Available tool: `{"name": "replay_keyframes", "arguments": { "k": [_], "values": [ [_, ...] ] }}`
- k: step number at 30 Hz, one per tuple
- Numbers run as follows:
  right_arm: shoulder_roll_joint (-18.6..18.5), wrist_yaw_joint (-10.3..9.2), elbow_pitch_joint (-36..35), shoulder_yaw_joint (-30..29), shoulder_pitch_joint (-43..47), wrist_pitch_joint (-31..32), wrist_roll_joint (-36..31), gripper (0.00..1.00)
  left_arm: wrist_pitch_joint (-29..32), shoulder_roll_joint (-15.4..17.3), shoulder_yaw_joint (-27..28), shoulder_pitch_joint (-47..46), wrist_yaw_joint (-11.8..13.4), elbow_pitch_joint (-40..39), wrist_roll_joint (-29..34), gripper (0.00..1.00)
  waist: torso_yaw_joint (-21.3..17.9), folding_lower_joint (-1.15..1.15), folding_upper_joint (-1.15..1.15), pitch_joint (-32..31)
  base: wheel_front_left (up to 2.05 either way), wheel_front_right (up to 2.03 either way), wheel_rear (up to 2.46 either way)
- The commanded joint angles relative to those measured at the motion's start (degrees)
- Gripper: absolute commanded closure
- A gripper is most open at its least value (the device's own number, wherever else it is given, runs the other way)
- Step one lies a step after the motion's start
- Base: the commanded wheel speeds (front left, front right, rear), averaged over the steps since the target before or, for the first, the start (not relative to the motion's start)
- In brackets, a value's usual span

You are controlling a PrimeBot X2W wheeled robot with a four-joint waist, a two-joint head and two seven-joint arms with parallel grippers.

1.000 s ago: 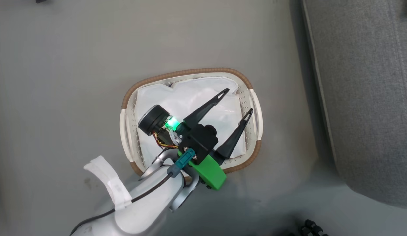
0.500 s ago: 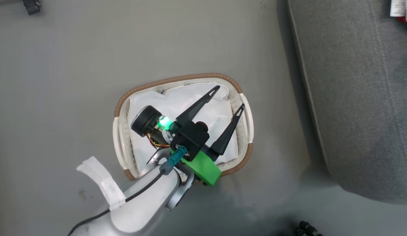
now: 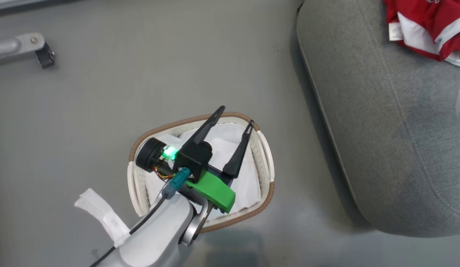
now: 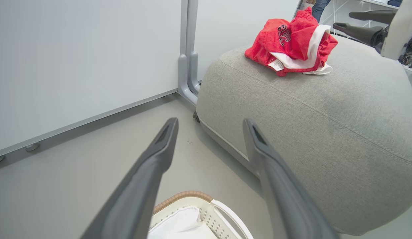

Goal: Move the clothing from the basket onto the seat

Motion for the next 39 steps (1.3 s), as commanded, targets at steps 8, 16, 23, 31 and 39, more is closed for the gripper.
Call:
{"name": "replay_keyframes", "arguments": {
  "k": [8, 16, 23, 31, 39],
  "values": [
    [1.2, -0.08, -2.4, 2.8, 2.1, 0.0, 3.6, 0.0, -0.5, -0.7, 7.9, 5.7, 1.3, -0.5, -1.6, 0.0, 2.2, 0.0, 0.0, -9.3, 0.0, 0.0, 0.0],
    [6.3, -0.08, -4.5, 4.4, 6.1, 0.0, 7.2, 0.0, -0.5, -1.3, 19.2, 13.1, 1.4, -3.1, 0.1, 0.0, 5.7, 0.0, 0.0, -14.0, 0.0, 0.0, 0.0],
    [11.4, -0.08, -6.6, 7.3, 11.1, -0.2, 9.0, 0.0, -0.5, -2.1, 27.9, 19.6, -0.7, -4.2, 1.8, 0.0, 8.5, 0.0, 0.0, -16.9, 0.0, 0.0, 0.0],
    [16.1, -0.08, -10.7, 9.7, 18.6, -0.2, 12.8, 0.0, -0.5, -3.8, 35.6, 26.4, -3.0, -4.0, 4.7, 0.0, 10.9, 0.0, 0.0, -19.9, 0.0, 0.0, 0.0],
    [16.9, -0.08, -13.0, 13.0, 26.4, -0.2, 17.5, 0.0, -0.5, -5.9, 41.1, 31.7, -5.3, -2.9, 5.9, 0.0, 11.8, 0.0, 0.0, -21.7, 0.0, 0.0, 0.0]
  ]
}}
